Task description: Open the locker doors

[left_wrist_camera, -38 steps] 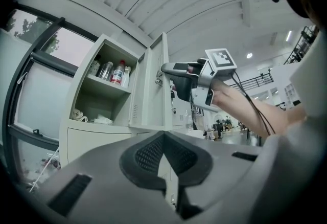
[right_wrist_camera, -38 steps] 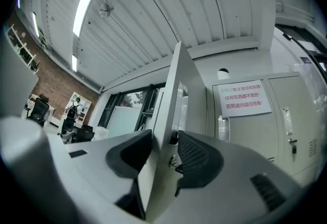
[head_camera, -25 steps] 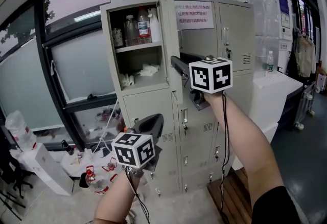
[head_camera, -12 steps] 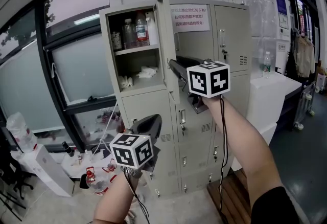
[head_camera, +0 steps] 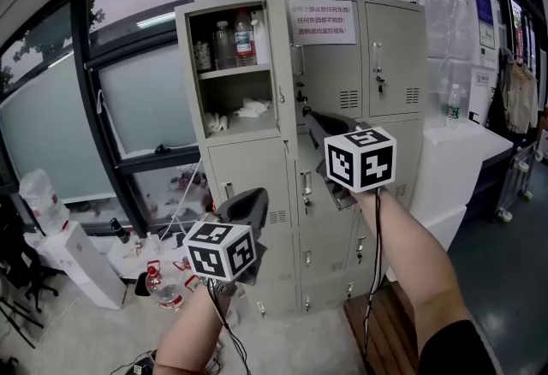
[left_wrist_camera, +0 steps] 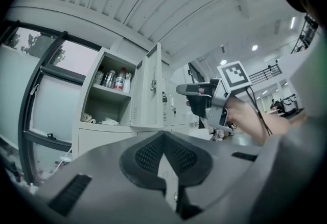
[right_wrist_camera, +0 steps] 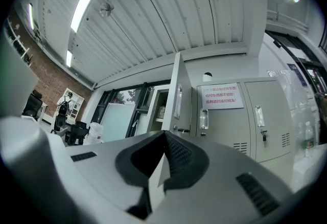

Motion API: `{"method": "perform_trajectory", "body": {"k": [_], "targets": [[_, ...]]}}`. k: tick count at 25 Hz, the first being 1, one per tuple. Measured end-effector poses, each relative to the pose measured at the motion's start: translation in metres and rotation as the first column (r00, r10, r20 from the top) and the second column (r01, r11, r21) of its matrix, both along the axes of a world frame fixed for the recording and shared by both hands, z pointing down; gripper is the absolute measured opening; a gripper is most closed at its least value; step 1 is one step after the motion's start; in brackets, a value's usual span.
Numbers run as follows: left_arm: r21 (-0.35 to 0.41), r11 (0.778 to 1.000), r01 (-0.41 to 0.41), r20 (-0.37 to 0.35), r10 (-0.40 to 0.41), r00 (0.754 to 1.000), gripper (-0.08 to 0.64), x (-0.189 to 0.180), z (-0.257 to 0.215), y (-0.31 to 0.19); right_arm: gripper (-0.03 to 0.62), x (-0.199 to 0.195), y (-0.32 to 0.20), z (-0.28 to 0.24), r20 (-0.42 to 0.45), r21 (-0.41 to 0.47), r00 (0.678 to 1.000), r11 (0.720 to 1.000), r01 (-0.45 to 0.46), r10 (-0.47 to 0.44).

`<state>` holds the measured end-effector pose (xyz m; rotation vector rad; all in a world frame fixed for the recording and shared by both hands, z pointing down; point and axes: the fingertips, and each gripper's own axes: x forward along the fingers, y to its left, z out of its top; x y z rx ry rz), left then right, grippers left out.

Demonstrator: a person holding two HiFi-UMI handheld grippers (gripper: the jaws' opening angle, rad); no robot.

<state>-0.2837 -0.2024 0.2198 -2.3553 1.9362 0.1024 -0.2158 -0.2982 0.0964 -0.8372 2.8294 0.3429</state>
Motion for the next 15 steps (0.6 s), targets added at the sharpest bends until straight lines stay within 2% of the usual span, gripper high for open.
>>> {"method": "perform_trajectory", "body": {"k": [8, 15], "targets": [[-0.03, 0.998, 0.059, -0.02, -0.06, 0.998, -0.002, 0.019, 0.024, 0.028, 0.0, 0.02, 0.024, 0.059, -0.076, -0.024, 0.997, 0.999, 0.027, -0.029], [-0.014, 0.997, 0.072, -0.018, -0.072, 0.997, -0.002, 0.01, 0.02, 0.055, 0.0, 0.017, 0.053, 0.07, -0.077, -0.028, 0.996, 0.999, 0.037, -0.039]]}}
